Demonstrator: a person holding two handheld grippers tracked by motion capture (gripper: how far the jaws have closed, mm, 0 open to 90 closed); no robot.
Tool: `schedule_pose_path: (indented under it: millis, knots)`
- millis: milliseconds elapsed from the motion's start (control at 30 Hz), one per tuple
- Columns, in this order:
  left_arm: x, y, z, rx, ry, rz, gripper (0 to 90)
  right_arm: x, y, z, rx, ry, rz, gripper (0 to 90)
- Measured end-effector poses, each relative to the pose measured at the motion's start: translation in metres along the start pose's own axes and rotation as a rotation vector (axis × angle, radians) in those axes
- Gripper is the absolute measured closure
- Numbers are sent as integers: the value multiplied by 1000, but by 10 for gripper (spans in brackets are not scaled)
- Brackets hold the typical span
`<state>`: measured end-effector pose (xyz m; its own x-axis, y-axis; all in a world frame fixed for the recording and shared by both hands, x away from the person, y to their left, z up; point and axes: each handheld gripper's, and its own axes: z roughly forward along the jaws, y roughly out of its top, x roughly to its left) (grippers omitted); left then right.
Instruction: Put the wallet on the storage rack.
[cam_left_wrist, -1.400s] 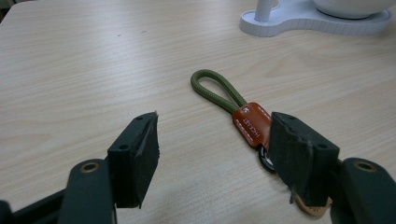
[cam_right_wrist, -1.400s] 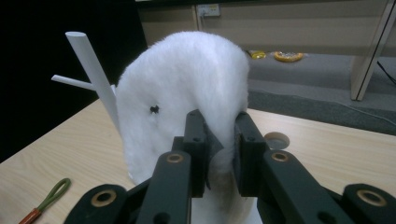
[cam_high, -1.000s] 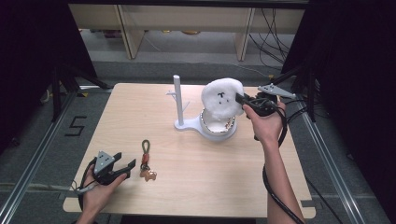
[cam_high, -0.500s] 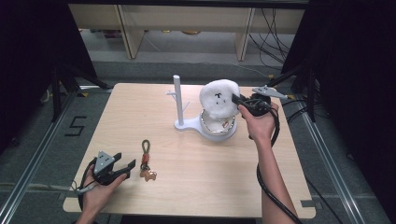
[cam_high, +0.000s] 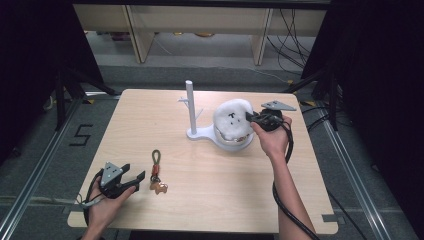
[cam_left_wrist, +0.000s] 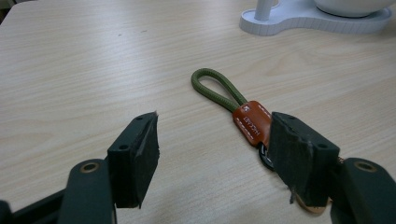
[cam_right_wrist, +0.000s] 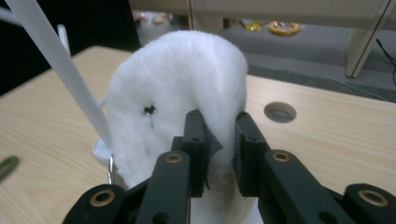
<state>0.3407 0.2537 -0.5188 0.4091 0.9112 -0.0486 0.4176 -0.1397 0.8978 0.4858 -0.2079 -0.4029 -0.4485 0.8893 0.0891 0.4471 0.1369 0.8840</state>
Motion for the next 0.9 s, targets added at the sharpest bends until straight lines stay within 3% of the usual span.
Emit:
schedule_pose_path:
  millis: [133, 233, 400, 433, 500, 533, 567, 667, 700, 767, 800, 900]
  knots:
    - [-2, 0, 0, 5, -2, 0, 331, 0, -5, 4, 42, -47, -38, 787]
    - [-1, 0, 0, 2, -4, 1, 332, 4, -8, 5, 60, -83, -28, 788]
    - [0, 0, -1, 5, 6, 0, 332, 4, -4, 6, 88, -122, -110, 789]
    - [0, 0, -1, 6, 7, 1, 332, 7, -5, 6, 99, -126, -78, 789]
    - [-1, 0, 0, 1, -4, 2, 332, 7, -4, 9, 90, -141, -124, 790]
    - [-1, 0, 0, 1, -4, 2, 333, 7, -4, 9, 90, -141, -124, 790]
    - [-2, 1, -1, 0, -3, -3, 334, 8, -5, 10, 109, -149, -140, 789]
    - [-2, 1, -1, -5, -3, -5, 336, 8, -6, 12, 123, -153, -139, 787]
    - [-1, 1, -1, -10, -8, -7, 336, 9, -9, 14, 112, -157, -111, 784]
    - [-1, 1, -1, -9, -9, -7, 336, 7, -9, 14, 103, -156, -126, 779]
    - [-2, 1, -1, -5, -4, -7, 336, 7, -9, 13, 115, -148, -103, 772]
    - [-2, 1, -1, -2, -6, -7, 336, 5, -9, 11, 114, -143, -97, 719]
